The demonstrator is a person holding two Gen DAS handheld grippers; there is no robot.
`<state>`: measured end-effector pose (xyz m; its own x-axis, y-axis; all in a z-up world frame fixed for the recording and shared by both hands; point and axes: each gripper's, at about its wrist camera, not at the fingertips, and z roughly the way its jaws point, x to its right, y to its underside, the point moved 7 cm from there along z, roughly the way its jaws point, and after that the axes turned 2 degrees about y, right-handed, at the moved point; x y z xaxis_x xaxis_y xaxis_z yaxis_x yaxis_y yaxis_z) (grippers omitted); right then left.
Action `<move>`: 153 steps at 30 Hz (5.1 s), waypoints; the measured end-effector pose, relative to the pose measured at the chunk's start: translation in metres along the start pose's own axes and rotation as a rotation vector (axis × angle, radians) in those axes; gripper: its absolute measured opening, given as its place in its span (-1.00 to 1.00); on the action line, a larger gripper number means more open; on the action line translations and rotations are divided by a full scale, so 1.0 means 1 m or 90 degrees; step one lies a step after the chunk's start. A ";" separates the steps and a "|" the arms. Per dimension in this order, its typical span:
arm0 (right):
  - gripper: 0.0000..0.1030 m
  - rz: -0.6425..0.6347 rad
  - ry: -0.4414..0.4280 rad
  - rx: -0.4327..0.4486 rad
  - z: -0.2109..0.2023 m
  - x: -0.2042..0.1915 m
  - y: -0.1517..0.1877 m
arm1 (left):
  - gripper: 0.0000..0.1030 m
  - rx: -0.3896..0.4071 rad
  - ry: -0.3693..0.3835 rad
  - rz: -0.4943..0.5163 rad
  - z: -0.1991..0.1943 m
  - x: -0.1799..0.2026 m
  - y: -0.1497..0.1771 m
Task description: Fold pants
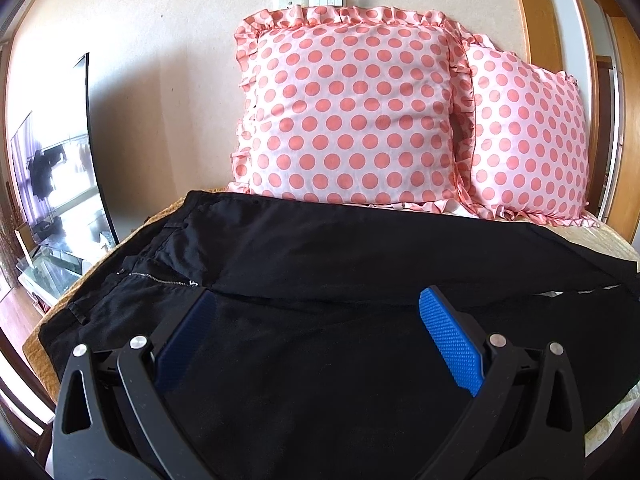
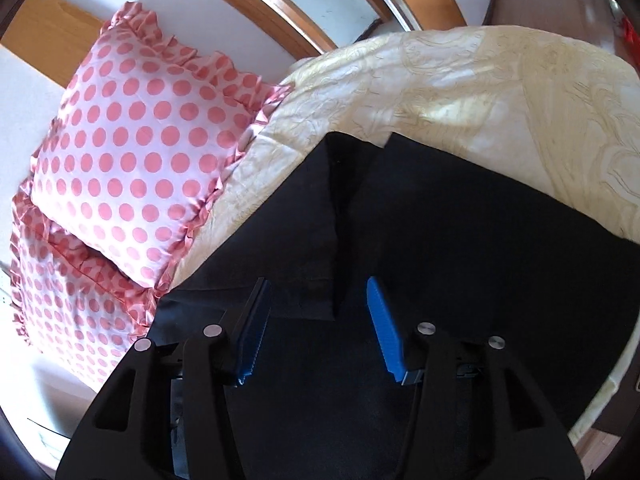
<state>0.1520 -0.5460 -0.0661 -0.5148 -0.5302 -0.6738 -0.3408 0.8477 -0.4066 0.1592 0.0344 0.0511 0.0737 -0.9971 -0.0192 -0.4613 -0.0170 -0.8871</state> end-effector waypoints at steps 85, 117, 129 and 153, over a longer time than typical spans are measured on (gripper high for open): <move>-0.81 -0.225 0.107 0.187 -0.109 0.033 -0.018 | -0.78 -0.053 0.020 -0.316 -0.020 -0.129 0.001; 0.02 -0.174 -0.045 -0.055 -0.081 0.022 0.089 | 0.61 -0.053 -0.090 -0.321 -0.052 -0.151 0.089; -0.72 -0.083 -0.059 0.003 -0.056 0.039 0.054 | 0.61 -0.056 -0.093 -0.321 -0.051 -0.161 0.085; -0.33 -0.099 -0.066 -0.004 -0.087 0.046 0.072 | 0.67 -0.072 -0.088 -0.335 -0.046 -0.177 0.082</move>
<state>0.0354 -0.5116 -0.0729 -0.3722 -0.6496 -0.6630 -0.4150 0.7553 -0.5072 0.0681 0.2062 0.0032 0.4314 -0.8328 0.3469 -0.4225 -0.5262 -0.7380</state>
